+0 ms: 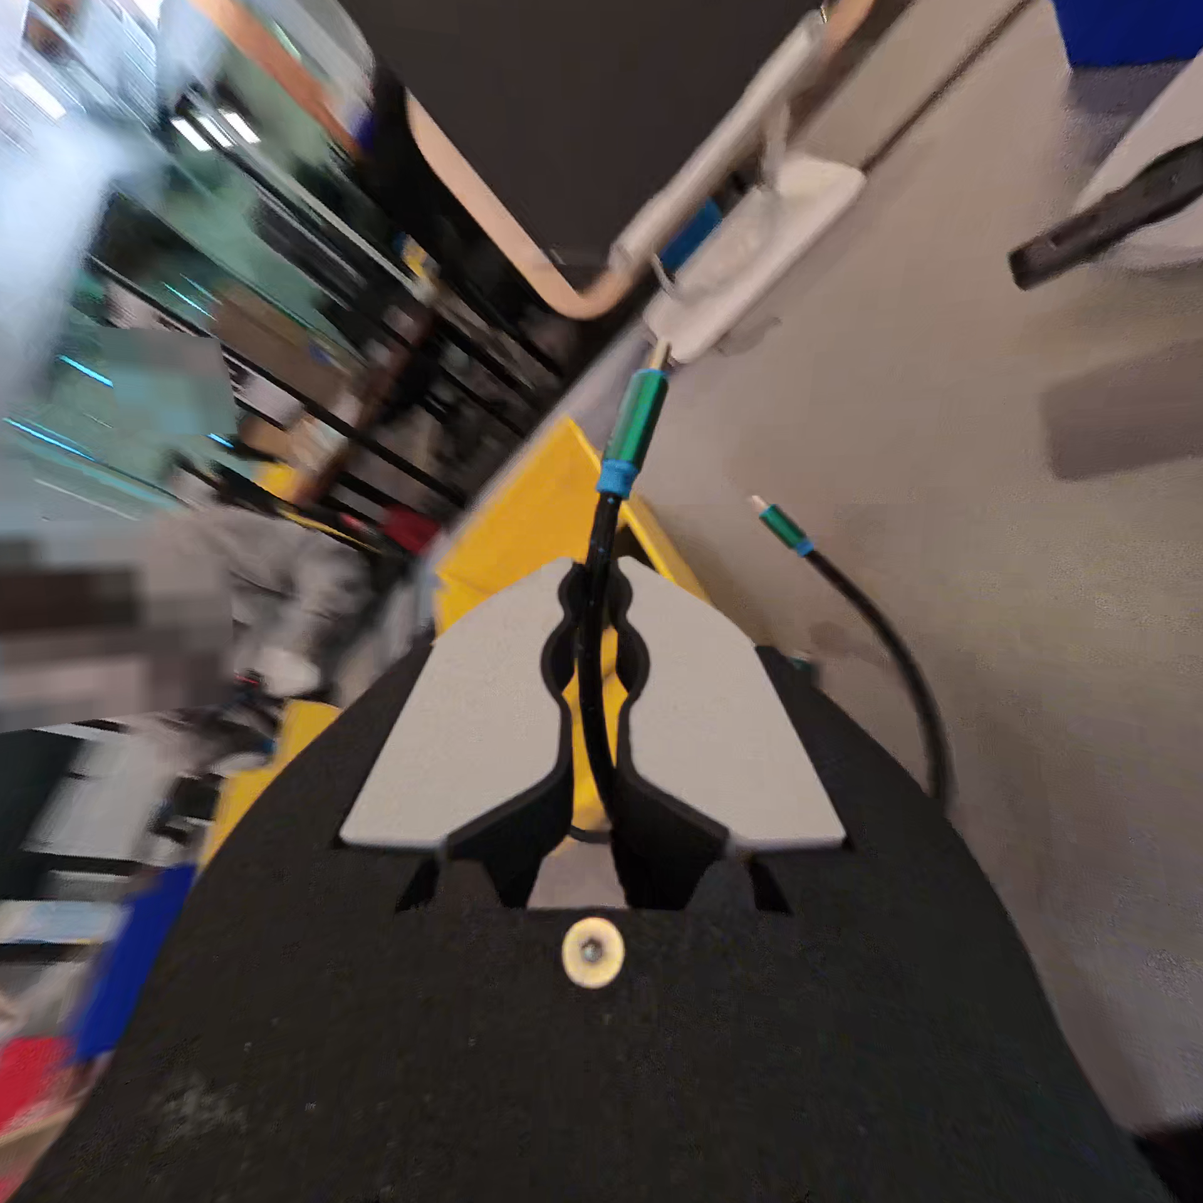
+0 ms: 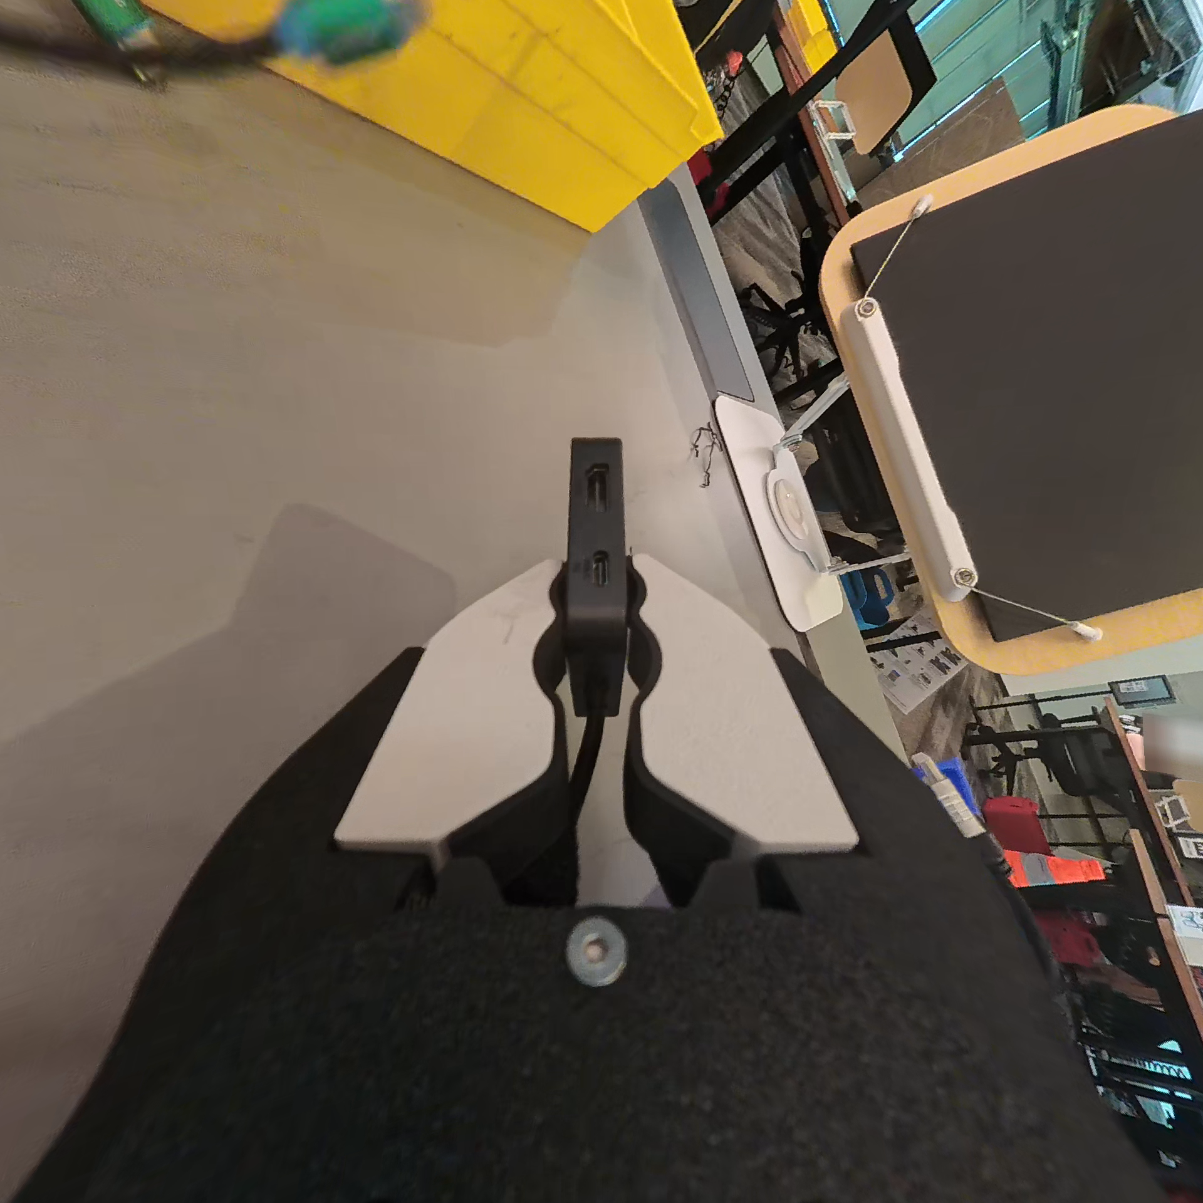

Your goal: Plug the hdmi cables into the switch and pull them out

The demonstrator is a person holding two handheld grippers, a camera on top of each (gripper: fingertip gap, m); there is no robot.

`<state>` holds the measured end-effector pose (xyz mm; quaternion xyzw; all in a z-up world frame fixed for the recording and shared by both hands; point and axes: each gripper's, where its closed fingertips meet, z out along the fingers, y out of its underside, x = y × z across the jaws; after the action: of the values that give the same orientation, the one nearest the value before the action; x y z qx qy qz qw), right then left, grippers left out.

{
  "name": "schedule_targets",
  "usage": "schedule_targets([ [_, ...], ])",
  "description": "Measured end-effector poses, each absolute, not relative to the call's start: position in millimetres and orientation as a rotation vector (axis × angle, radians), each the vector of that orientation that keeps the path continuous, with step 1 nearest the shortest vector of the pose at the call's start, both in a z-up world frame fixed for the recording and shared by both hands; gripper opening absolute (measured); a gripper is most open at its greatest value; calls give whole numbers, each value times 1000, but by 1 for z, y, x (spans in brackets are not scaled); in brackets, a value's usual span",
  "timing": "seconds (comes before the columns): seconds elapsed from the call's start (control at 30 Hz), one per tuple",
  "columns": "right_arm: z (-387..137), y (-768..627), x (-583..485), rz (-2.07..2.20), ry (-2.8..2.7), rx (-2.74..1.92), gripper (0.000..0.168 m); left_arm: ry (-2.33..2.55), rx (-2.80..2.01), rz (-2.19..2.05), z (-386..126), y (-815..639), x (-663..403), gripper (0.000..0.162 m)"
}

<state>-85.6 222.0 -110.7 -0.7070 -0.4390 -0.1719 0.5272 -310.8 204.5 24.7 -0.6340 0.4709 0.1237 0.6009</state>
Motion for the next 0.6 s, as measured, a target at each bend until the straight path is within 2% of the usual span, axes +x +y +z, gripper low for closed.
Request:
schedule_targets([
  [0.1,-110,222,-84,-430,-1051,-1688,14,1183,-1265,447,20,176,-285,6],
  [0.27,-109,221,-80,-436,-1035,-1701,14,1422,-1237,393,-91,112,-236,7],
  [0.4,-110,221,-80,-415,-1025,-1711,14,1523,-1458,60,-141,70,-213,8],
  [0.6,-110,221,-82,-416,-1037,-1706,14,1653,-1602,-544,-148,30,-189,8],
])
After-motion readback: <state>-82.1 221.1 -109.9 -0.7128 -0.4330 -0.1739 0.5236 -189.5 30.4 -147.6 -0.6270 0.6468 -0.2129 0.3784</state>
